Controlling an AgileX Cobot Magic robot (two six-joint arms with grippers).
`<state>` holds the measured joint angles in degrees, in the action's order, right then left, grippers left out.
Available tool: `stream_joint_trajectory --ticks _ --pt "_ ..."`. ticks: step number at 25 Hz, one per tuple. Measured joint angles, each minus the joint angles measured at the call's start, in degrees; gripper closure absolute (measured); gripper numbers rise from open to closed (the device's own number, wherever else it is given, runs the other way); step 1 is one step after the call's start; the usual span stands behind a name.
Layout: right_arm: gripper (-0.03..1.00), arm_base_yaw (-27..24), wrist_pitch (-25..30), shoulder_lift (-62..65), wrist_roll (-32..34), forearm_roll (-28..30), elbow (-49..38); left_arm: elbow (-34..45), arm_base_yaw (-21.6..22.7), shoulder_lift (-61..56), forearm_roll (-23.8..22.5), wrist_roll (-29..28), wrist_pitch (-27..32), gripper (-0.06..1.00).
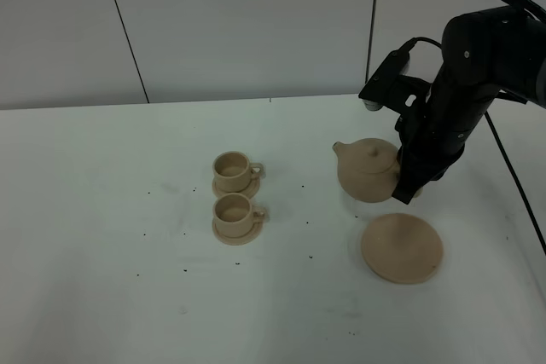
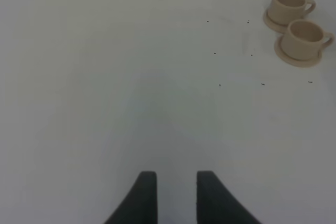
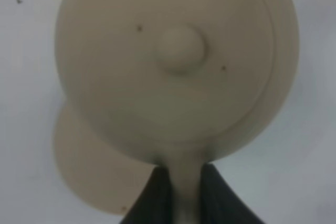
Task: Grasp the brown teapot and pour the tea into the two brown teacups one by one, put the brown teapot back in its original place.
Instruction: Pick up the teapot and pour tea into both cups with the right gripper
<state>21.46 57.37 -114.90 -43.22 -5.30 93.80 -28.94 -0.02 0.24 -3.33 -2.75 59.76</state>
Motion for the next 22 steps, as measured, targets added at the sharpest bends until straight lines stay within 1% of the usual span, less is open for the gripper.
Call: stream_joint_trajectory --ticks 4,12,15,19,22 --pt "0.87 0.88 0.66 -2.48 -0.28 0.95 4.12 0.00 0.00 0.00 0.00 0.00 0.00 0.69" --pt "0.87 2.96 8.81 -12.93 -0.40 2.23 21.22 0.00 0.00 0.00 0.00 0.00 0.00 0.69" --pt "0.87 4.05 10.82 -16.37 -0.45 2.55 26.77 0.00 0.00 0.00 0.00 0.00 0.00 0.69" --pt "0.87 5.31 11.85 -19.92 -1.29 4.15 32.42 0.00 0.00 0.00 0.00 0.00 0.00 0.69" --pt "0.87 6.22 11.79 -21.70 -2.51 4.64 34.87 0.00 0.00 0.00 0.00 0.00 0.00 0.69"
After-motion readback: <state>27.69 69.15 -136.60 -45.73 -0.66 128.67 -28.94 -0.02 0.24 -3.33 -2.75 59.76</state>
